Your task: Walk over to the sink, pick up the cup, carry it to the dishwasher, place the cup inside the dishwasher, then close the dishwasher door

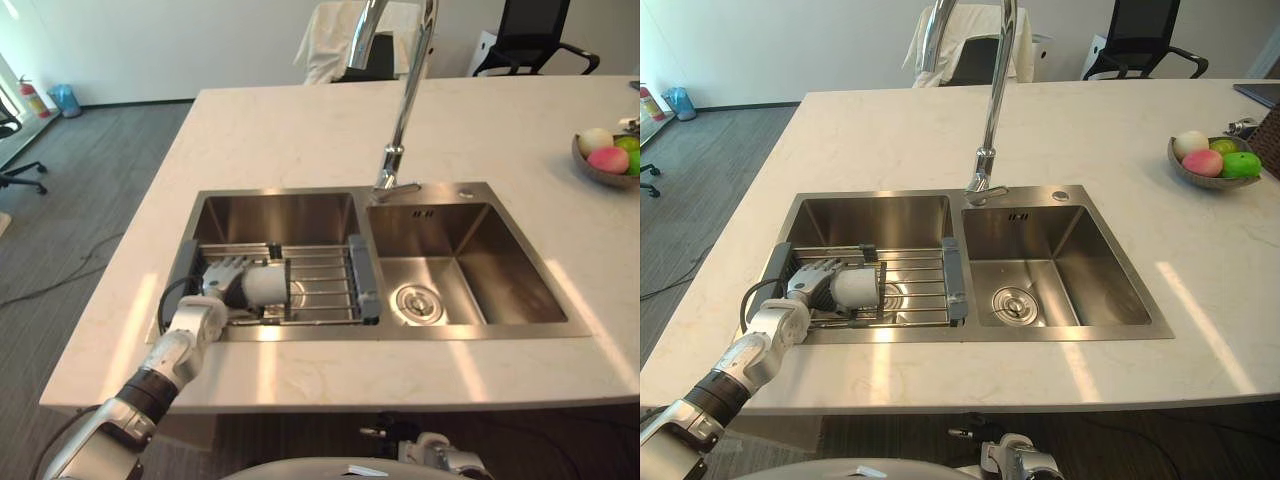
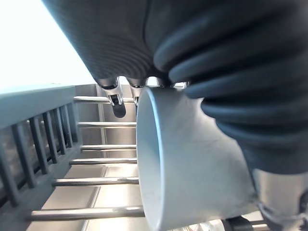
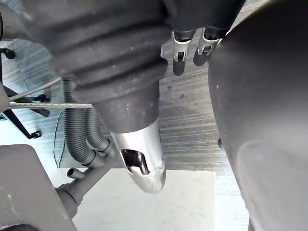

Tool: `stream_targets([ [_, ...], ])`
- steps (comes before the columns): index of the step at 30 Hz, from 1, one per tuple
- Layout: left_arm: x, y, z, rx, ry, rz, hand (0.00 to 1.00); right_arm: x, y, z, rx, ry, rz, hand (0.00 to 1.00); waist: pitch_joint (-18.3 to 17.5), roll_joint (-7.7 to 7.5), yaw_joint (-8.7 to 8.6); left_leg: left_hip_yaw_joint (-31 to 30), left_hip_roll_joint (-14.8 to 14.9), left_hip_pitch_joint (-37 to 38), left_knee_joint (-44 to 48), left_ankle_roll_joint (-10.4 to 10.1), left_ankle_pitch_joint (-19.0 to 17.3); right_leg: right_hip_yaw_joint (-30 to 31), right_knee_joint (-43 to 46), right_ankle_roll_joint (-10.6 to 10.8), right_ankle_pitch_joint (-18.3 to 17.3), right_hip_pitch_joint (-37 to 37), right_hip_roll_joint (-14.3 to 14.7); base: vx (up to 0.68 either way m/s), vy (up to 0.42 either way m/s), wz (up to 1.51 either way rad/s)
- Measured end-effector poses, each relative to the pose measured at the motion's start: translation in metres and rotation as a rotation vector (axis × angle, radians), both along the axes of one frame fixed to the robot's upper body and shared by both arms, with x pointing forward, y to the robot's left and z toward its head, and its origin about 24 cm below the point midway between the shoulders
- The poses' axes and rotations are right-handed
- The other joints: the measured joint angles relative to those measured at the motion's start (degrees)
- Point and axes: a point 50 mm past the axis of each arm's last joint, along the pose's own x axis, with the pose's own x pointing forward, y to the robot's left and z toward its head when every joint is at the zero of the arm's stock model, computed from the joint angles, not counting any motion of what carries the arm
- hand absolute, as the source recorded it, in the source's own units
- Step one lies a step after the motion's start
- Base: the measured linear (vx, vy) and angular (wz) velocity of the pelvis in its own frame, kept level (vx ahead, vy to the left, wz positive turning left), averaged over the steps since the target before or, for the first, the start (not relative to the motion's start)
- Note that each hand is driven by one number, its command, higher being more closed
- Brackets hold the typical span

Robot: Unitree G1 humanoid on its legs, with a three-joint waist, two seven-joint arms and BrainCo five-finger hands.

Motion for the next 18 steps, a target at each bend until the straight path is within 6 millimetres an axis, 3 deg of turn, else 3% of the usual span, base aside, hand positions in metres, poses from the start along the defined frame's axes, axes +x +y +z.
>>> stream_targets([
  [18, 0.0007, -0.0032, -0.0088, 0.045, 0.041, -0.028, 0.00, -0.0010, -0.0002, -0.0005, -0.003, 0.023, 0.025, 0.00, -0.5, 0.32, -0.36, 0.3, 0.0, 0.6, 0.0, -0.2, -0.4, 0.3, -0.7, 0.0, 0.0, 0.7, 0.1, 0.00, -0.001, 0.00],
])
